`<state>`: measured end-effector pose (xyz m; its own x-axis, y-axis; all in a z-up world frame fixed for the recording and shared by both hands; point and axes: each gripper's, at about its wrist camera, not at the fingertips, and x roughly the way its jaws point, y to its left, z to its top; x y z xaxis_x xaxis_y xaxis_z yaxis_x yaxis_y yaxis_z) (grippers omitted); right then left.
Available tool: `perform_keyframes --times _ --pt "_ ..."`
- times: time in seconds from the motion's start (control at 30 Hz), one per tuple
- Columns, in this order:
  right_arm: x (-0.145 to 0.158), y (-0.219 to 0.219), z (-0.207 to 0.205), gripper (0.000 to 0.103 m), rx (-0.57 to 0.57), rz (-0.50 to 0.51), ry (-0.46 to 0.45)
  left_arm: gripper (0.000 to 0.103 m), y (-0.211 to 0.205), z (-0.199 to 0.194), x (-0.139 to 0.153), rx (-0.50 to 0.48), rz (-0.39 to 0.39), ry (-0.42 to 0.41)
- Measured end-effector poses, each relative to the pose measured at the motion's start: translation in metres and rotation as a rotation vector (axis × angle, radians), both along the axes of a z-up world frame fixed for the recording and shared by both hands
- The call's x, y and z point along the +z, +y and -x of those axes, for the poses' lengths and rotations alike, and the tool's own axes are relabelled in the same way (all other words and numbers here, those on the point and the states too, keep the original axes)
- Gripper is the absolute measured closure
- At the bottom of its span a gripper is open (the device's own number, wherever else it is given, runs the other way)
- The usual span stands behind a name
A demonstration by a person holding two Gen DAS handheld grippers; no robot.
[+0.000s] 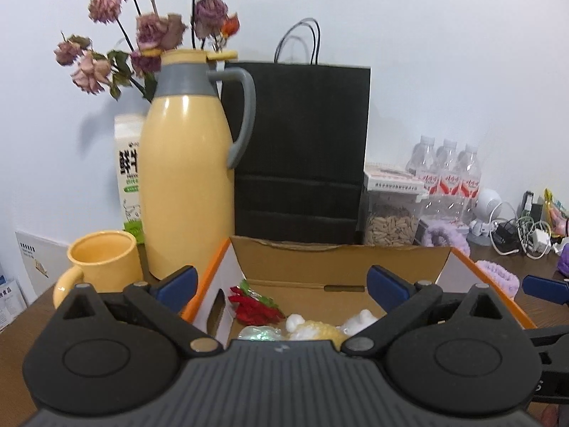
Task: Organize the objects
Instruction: 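Place the rose and white jar into the box and open both grippers, then grasp the crumpled white tissue with the right gripper while the left grasps a white cap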
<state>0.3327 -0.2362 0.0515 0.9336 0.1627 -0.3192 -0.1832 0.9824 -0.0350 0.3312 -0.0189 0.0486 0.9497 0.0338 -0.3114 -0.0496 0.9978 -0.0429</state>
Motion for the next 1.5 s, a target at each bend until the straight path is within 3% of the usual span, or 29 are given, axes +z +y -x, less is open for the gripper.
perform_keyframes --times 0.27,0.53,0.83,1.27,1.5 --pt "0.014 -0.001 0.035 0.0 0.04 0.012 -0.032 0.0 0.019 0.038 0.002 0.041 0.003 -0.038" --pt "0.008 0.0 0.077 0.0 0.063 0.039 -0.05 0.0 0.038 0.086 -0.011 0.035 -0.03 -0.036" --pt "-0.01 0.002 0.109 0.0 0.086 0.033 0.017 0.0 0.05 0.114 -0.03 0.039 -0.014 0.04" --pt "-0.023 0.001 0.083 0.0 0.03 -0.143 0.324 0.0 0.065 0.12 -0.046 0.046 0.03 0.155" --pt "-0.025 0.012 0.051 0.0 -0.028 -0.147 0.489 0.0 0.071 0.123 -0.046 0.033 0.062 0.174"
